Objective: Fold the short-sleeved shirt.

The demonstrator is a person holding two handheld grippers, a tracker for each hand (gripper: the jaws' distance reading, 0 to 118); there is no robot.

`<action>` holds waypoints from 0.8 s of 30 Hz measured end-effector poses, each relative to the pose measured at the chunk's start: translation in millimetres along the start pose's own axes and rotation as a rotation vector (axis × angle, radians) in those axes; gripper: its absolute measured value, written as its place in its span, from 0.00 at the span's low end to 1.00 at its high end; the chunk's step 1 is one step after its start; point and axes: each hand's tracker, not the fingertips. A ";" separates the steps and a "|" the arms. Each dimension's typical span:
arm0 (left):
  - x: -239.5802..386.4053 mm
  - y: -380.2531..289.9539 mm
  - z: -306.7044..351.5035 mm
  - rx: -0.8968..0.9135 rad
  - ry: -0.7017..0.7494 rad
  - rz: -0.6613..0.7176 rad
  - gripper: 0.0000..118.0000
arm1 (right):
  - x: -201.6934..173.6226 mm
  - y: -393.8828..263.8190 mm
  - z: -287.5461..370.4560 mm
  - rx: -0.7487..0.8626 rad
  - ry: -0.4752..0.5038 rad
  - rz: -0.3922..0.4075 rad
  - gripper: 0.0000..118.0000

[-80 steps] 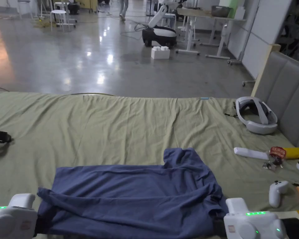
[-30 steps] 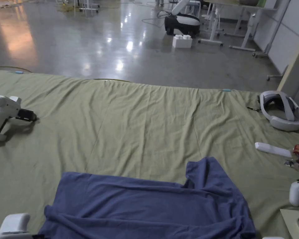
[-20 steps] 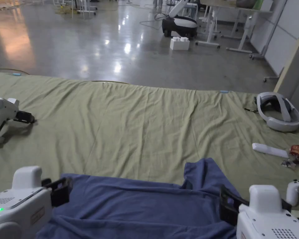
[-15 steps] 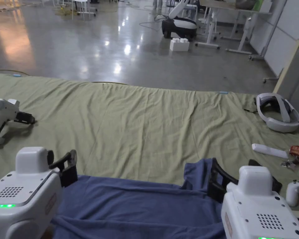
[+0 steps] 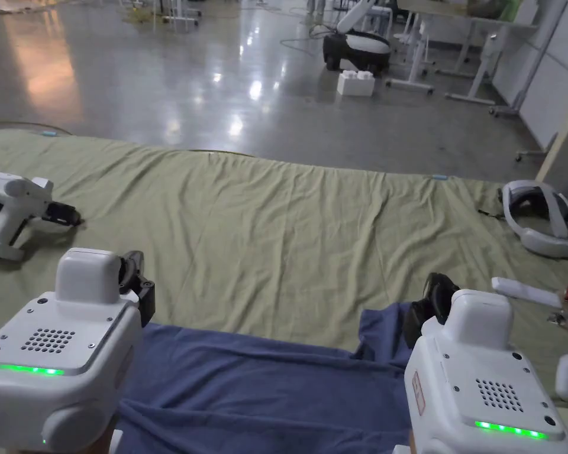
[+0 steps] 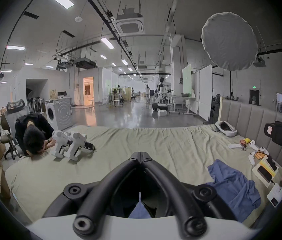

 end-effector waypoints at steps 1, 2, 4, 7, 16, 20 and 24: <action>-0.4 -4.1 -6.1 -0.028 0.007 0.002 0.02 | -0.3 -1.3 -2.1 -0.004 -0.002 0.003 0.05; -5.2 -7.5 -13.3 -0.066 0.012 0.011 0.02 | 0.0 -2.3 -6.1 -0.021 0.001 0.015 0.05; -16.5 -13.1 -30.2 -0.144 0.004 0.042 0.02 | 5.6 -6.3 -11.9 -0.045 0.008 0.019 0.05; -33.0 -24.0 -65.8 -0.261 -0.002 0.082 0.02 | 13.0 -13.1 -20.6 -0.083 0.007 0.025 0.05; -69.6 -65.3 -175.8 -0.590 -0.053 0.135 0.02 | 39.2 -31.7 -42.9 -0.206 -0.009 0.064 0.05; -75.2 -80.1 -212.9 -0.743 -0.045 0.130 0.02 | 51.6 -40.8 -49.5 -0.251 -0.013 0.093 0.05; -82.5 -96.0 -242.8 -0.865 -0.058 0.161 0.61 | 59.9 -51.7 -54.2 -0.289 -0.028 0.111 0.05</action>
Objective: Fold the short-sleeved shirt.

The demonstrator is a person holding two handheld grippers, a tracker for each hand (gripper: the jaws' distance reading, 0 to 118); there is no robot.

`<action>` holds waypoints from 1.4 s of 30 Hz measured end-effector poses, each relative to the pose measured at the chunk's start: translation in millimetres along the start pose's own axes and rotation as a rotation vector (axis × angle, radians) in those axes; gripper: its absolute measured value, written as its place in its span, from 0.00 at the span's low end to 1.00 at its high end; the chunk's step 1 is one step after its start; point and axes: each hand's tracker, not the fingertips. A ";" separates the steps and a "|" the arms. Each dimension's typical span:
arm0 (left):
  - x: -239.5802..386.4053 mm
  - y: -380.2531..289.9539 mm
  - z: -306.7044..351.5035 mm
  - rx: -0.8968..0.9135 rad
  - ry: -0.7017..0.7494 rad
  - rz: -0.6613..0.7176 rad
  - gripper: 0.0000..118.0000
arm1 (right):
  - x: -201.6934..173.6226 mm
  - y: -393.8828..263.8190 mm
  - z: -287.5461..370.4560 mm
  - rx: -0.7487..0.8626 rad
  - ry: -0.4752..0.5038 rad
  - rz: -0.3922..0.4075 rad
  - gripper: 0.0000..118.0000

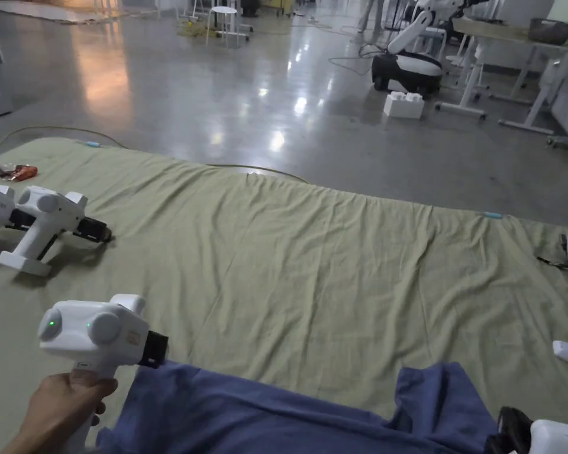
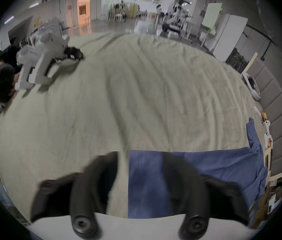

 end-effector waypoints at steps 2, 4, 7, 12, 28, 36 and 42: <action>-3.4 2.8 -9.6 -0.031 -0.031 0.027 0.60 | 3.0 -5.1 -2.1 -0.014 -0.011 -0.004 0.05; -3.5 7.3 -23.3 -0.089 0.018 0.048 0.60 | 3.5 -9.2 -4.6 -0.029 -0.022 -0.009 0.05; -1.5 7.4 -36.8 -0.126 0.033 0.044 0.60 | 4.7 -14.1 -9.5 -0.052 -0.035 -0.014 0.05; 24.7 2.3 -33.0 -0.088 0.114 -0.113 0.29 | -0.1 -18.1 -19.2 -0.086 -0.049 -0.014 0.06; 21.6 -8.5 22.2 0.068 -0.016 -0.161 0.05 | 66.5 -8.2 -192.2 -0.570 0.011 -0.023 0.67; 13.5 -18.8 47.6 0.169 -0.018 -0.092 0.05 | 86.4 -36.1 -264.6 -0.762 0.087 -0.096 0.63; 15.8 -24.7 47.4 0.174 -0.019 -0.064 0.05 | 76.1 -34.5 -270.7 -0.759 0.043 -0.069 0.06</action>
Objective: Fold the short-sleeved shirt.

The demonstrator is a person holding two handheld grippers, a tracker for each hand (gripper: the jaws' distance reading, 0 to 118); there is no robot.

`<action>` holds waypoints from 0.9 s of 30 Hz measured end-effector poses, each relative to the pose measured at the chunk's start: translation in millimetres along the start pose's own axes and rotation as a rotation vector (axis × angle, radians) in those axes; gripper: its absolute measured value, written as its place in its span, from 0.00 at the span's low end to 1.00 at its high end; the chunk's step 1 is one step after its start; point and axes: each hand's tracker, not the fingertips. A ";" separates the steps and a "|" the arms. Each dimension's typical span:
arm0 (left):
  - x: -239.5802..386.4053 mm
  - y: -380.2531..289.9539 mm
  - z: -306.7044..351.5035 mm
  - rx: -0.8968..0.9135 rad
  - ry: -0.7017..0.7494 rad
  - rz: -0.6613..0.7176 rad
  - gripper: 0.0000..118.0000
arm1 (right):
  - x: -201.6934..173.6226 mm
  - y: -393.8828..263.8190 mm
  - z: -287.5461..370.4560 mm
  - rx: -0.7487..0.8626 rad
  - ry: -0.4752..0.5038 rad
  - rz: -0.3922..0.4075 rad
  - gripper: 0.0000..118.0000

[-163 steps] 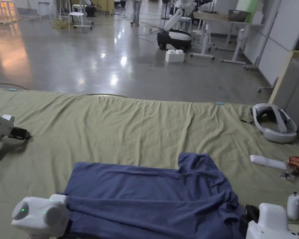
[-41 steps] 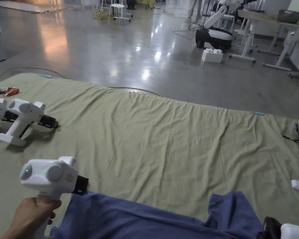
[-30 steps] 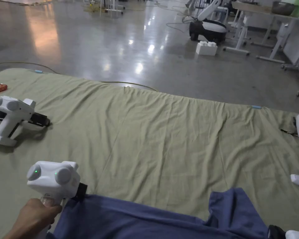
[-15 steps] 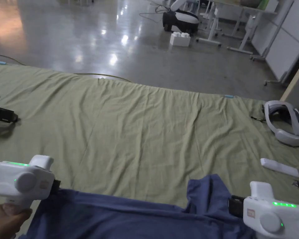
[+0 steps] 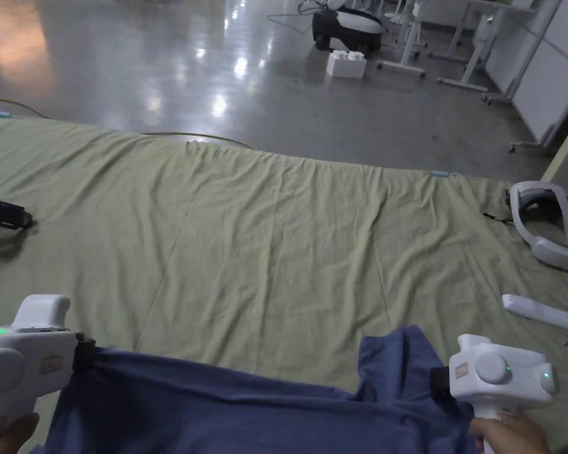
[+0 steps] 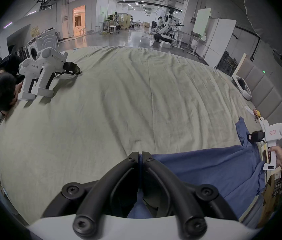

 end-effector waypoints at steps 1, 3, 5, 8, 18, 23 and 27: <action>1.6 -1.1 -0.7 -0.002 0.004 -0.004 0.05 | -1.0 0.1 2.2 0.030 0.001 0.028 0.04; 5.2 -4.4 -1.3 -0.006 0.018 -0.009 0.05 | -2.3 -4.2 5.7 0.051 0.021 0.039 0.04; 4.3 -6.3 0.2 -0.007 0.015 0.004 0.05 | -2.1 -11.0 11.4 0.064 0.006 0.062 0.04; 7.3 -9.9 9.4 -0.001 0.017 0.000 0.05 | 2.7 -24.7 34.9 0.126 0.027 0.017 0.04; -0.1 -25.7 73.4 0.092 -0.019 0.023 0.05 | 16.4 -91.0 169.4 0.370 0.099 0.003 0.04; -11.5 -50.2 114.9 0.139 -0.038 0.034 0.05 | 28.0 -133.8 223.2 0.412 0.124 -0.003 0.04; -19.6 -78.7 137.1 0.149 -0.064 0.053 0.05 | 30.5 -177.0 242.7 0.402 0.137 0.007 0.04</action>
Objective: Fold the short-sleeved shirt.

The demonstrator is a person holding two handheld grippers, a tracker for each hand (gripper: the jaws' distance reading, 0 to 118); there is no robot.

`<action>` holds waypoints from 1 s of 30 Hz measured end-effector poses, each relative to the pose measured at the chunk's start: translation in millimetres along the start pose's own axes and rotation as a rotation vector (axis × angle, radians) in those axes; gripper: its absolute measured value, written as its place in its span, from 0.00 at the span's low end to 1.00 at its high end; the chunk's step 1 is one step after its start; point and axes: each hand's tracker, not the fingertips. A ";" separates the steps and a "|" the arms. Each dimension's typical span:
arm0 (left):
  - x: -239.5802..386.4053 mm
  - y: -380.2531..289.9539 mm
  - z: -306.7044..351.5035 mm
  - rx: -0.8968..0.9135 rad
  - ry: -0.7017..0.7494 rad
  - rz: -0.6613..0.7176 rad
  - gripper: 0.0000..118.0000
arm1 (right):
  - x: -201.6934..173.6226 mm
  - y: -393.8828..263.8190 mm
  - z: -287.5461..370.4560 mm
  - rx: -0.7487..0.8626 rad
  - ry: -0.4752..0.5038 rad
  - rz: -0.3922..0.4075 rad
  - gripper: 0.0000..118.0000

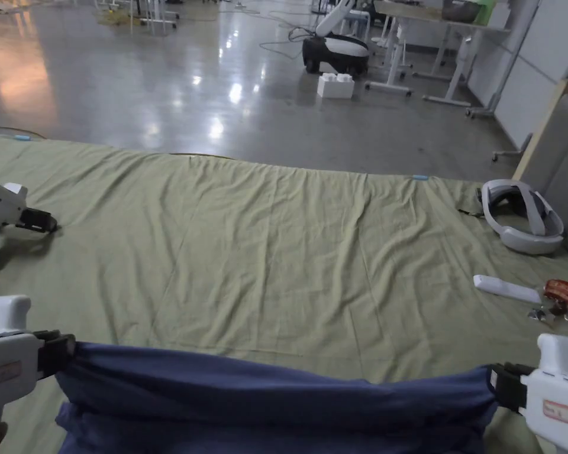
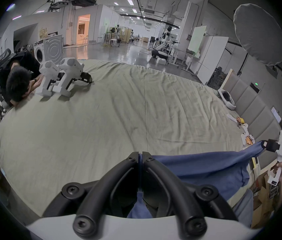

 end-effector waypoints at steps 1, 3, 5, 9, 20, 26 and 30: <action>-2.1 -9.2 5.9 -0.006 -0.009 0.003 0.05 | -2.4 -11.6 7.7 -0.002 -0.029 0.015 0.04; -5.8 -26.6 14.2 -0.023 -0.010 0.012 0.05 | -4.5 -32.6 17.2 -0.025 -0.053 0.040 0.04; -8.2 -44.4 18.8 -0.049 -0.012 0.022 0.05 | -8.6 -54.2 22.8 -0.056 -0.096 0.072 0.04; -14.8 -80.8 15.8 -0.144 -0.011 0.037 0.05 | -14.0 -91.9 12.2 -0.157 -0.140 0.127 0.04; -22.2 -120.1 -4.3 -0.281 0.045 0.031 0.20 | -17.9 -125.9 -20.4 -0.273 -0.194 0.172 0.12; -9.6 -87.0 12.8 -0.149 0.109 -0.056 0.58 | -41.4 -104.9 7.5 -0.126 -0.236 0.196 0.71; 16.5 -58.2 23.2 -0.005 0.081 -0.109 0.58 | -69.9 -84.3 29.5 0.092 -0.205 0.188 0.73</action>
